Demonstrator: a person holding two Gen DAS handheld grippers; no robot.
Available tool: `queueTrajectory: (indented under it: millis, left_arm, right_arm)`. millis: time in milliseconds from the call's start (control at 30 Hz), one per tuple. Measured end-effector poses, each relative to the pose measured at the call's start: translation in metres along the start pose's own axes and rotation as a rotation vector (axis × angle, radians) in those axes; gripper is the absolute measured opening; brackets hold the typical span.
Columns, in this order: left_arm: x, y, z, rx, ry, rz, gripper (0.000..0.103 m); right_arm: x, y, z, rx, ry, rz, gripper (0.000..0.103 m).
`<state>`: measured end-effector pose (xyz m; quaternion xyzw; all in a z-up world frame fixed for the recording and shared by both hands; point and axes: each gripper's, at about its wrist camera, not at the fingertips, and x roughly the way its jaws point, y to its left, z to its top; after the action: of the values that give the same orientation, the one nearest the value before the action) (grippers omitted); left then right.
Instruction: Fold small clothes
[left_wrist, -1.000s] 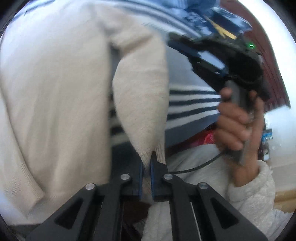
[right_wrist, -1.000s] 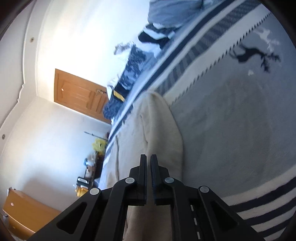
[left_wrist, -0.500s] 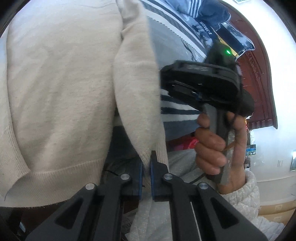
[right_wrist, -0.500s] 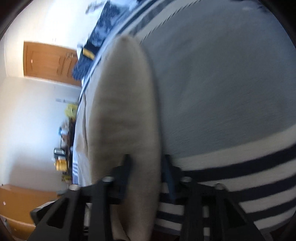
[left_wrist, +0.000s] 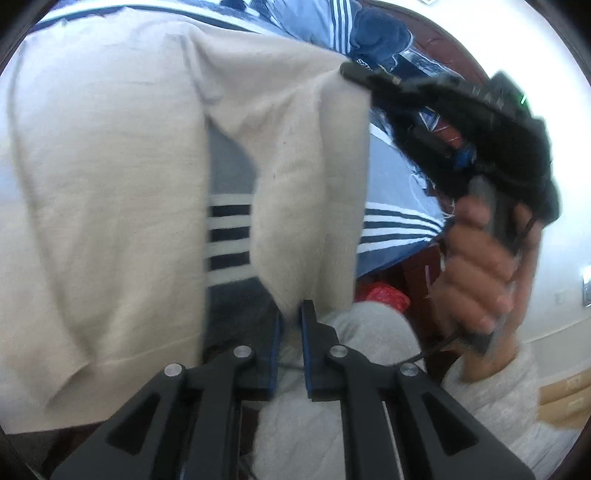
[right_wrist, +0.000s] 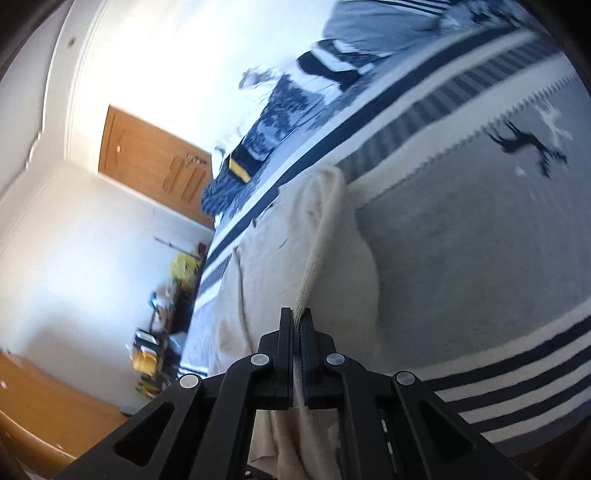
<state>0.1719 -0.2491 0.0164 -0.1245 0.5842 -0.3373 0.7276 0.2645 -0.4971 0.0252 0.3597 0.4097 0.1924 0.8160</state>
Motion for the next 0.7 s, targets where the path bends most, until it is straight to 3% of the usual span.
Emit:
queueTrajectory:
  millis: [100, 300, 400, 500, 533, 600, 633, 667, 700]
  left_arm:
    - [-0.034, 0.021, -0.016, 0.019, -0.038, 0.056, 0.009]
    - [-0.111, 0.105, -0.032, -0.163, -0.179, 0.143, 0.009]
    - [-0.136, 0.15, -0.028, -0.285, -0.237, 0.163, 0.009]
    - [-0.145, 0.166, -0.021, -0.328, -0.266, 0.144, 0.009]
    - [-0.145, 0.168, -0.018, -0.328, -0.265, 0.135, 0.014]
    - [-0.141, 0.164, -0.005, -0.313, -0.256, 0.116, 0.025]
    - [-0.137, 0.162, -0.001, -0.304, -0.25, 0.108, 0.031]
    - [-0.132, 0.159, 0.004, -0.288, -0.239, 0.097, 0.034]
    - [-0.134, 0.162, 0.003, -0.279, -0.232, 0.091, 0.041]
  right_arm:
    - [0.017, 0.049, -0.003, -0.112, 0.047, -0.014, 0.003]
    - [0.091, 0.134, -0.035, -0.324, 0.206, -0.065, 0.003]
    - [0.14, 0.152, -0.065, -0.38, 0.297, -0.089, 0.004]
    - [0.188, 0.15, -0.095, -0.376, 0.39, -0.1, 0.006]
    - [0.194, 0.143, -0.1, -0.346, 0.412, -0.097, 0.012]
    - [0.186, 0.131, -0.102, -0.274, 0.39, -0.087, 0.033]
    - [0.175, 0.124, -0.101, -0.242, 0.356, -0.092, 0.057]
    - [0.16, 0.117, -0.101, -0.217, 0.315, -0.099, 0.068]
    - [0.145, 0.106, -0.1, -0.188, 0.274, -0.096, 0.068]
